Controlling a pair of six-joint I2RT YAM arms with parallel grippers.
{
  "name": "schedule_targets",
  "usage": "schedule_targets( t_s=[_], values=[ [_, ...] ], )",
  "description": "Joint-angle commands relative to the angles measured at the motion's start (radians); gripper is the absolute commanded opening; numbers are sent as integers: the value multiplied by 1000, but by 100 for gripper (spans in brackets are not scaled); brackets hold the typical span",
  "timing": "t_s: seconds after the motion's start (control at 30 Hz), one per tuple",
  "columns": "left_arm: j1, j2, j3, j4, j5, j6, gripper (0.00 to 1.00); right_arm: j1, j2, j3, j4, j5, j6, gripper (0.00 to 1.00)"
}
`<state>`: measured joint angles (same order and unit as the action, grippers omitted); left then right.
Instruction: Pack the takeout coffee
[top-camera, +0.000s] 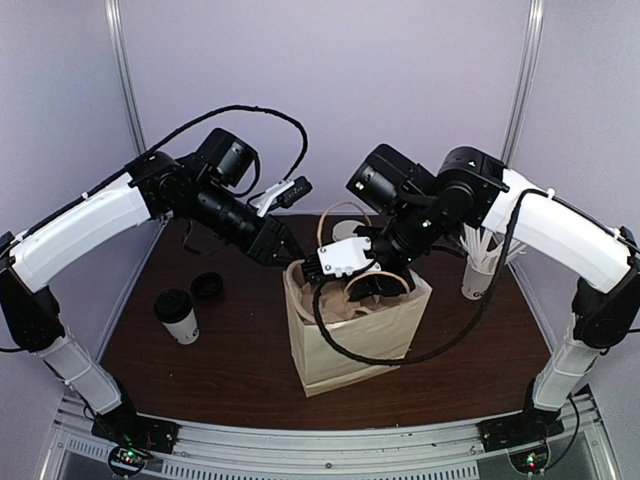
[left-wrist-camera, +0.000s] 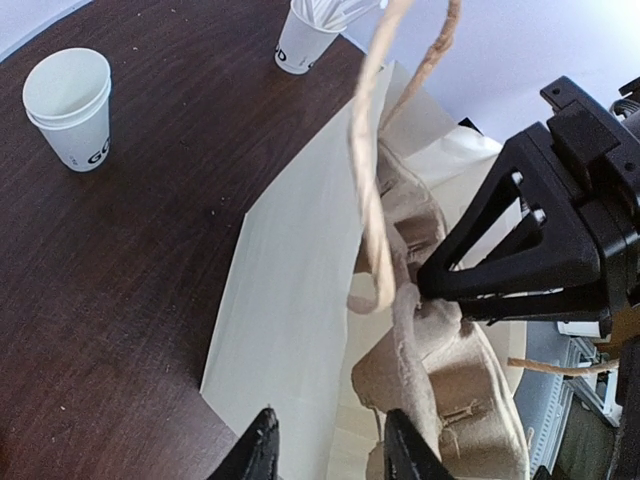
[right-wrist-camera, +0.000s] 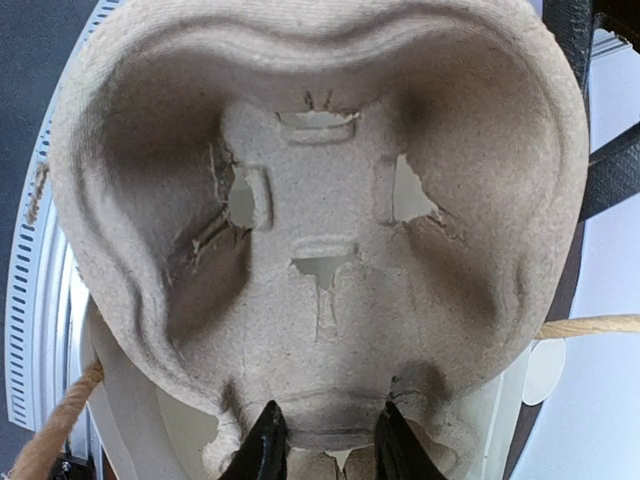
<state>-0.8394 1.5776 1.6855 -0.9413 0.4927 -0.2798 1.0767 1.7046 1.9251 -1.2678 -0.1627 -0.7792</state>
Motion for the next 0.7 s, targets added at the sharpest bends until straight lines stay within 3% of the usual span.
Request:
schedule_targets(
  t_s=[0.0, 0.23, 0.67],
  values=[
    [-2, -25, 10, -6, -7, -20, 38, 14, -17, -18, -1, 93, -8, 14],
    [-3, -24, -6, -49, -15, -44, 40, 12, -57, -81, 4, 103, 2, 13],
    [-4, -18, -21, -66, -27, -55, 40, 8, -13, -12, -118, 34, 4, 9]
  ],
)
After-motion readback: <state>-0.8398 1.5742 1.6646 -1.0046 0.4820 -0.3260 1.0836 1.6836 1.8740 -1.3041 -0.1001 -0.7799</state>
